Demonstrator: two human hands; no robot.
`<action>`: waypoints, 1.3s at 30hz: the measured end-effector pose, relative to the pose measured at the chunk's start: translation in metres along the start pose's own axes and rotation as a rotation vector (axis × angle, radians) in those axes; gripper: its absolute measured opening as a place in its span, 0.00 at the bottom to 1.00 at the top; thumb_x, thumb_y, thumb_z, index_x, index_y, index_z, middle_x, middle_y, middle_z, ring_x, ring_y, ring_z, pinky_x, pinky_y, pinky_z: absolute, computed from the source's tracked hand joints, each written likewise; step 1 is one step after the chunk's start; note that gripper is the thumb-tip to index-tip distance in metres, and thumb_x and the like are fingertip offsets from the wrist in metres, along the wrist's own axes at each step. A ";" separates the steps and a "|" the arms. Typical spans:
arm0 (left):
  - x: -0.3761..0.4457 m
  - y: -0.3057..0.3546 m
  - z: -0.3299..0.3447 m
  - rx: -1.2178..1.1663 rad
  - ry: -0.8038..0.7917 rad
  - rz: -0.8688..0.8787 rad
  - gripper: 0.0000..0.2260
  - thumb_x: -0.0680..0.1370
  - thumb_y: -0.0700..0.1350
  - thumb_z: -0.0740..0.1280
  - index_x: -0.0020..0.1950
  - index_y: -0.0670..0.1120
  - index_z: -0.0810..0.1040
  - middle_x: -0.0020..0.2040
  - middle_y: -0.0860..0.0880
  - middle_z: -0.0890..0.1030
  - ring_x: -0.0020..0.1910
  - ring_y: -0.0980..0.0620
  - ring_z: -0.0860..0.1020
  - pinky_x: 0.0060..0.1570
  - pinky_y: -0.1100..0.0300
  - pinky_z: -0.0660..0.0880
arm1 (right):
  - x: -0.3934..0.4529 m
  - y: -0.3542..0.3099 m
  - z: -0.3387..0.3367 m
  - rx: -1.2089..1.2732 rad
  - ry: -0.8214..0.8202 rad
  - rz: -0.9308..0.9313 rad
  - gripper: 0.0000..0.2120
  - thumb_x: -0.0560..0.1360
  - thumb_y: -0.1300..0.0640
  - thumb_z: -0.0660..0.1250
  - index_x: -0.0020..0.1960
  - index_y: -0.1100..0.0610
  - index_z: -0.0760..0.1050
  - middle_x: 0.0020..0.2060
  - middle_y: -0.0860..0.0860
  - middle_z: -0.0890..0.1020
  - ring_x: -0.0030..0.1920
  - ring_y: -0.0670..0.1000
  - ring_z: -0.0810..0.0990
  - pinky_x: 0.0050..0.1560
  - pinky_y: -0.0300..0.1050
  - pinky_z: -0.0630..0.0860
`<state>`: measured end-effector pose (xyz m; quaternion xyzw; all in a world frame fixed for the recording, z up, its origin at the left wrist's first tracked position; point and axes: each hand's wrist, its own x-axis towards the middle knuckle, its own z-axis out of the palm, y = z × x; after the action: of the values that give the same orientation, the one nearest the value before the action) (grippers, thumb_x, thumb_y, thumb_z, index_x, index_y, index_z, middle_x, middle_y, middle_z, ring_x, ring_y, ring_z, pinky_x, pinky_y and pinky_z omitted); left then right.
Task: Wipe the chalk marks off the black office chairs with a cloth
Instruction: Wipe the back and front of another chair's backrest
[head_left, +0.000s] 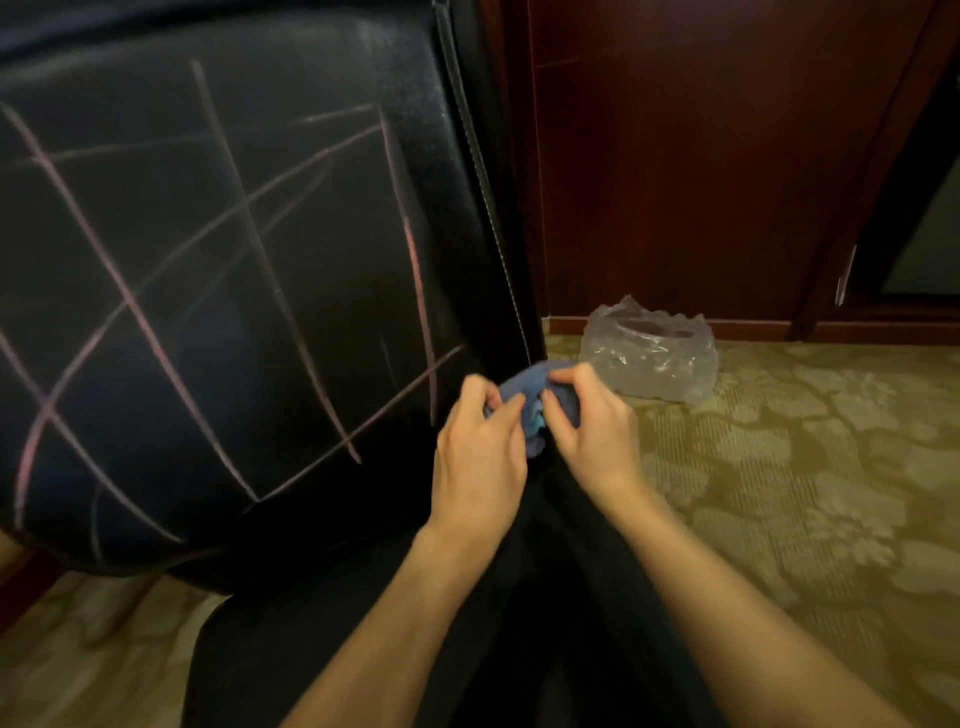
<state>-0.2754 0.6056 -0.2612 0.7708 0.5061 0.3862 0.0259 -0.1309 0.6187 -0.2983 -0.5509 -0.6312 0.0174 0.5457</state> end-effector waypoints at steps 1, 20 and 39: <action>-0.013 -0.008 0.012 0.018 -0.045 -0.045 0.09 0.82 0.46 0.64 0.52 0.41 0.80 0.47 0.55 0.69 0.41 0.59 0.73 0.43 0.59 0.75 | -0.013 0.009 0.005 -0.005 -0.080 0.052 0.07 0.76 0.57 0.69 0.53 0.56 0.75 0.44 0.50 0.82 0.43 0.48 0.79 0.40 0.40 0.71; -0.015 0.023 0.052 -0.874 0.393 -1.118 0.06 0.77 0.37 0.71 0.48 0.48 0.77 0.48 0.44 0.82 0.46 0.49 0.82 0.42 0.63 0.77 | 0.011 -0.009 0.023 0.597 0.001 0.965 0.06 0.77 0.69 0.64 0.50 0.60 0.75 0.40 0.56 0.79 0.37 0.48 0.78 0.31 0.33 0.75; 0.086 0.056 -0.092 -0.596 0.596 -0.211 0.10 0.76 0.36 0.70 0.57 0.42 0.83 0.51 0.52 0.79 0.49 0.67 0.77 0.52 0.76 0.69 | 0.146 -0.139 -0.048 0.527 0.129 0.142 0.09 0.73 0.63 0.67 0.49 0.51 0.77 0.40 0.44 0.81 0.44 0.41 0.80 0.47 0.39 0.76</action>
<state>-0.2732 0.6152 -0.1233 0.5285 0.4338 0.7163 0.1394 -0.1616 0.6406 -0.0942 -0.4326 -0.5286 0.1839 0.7068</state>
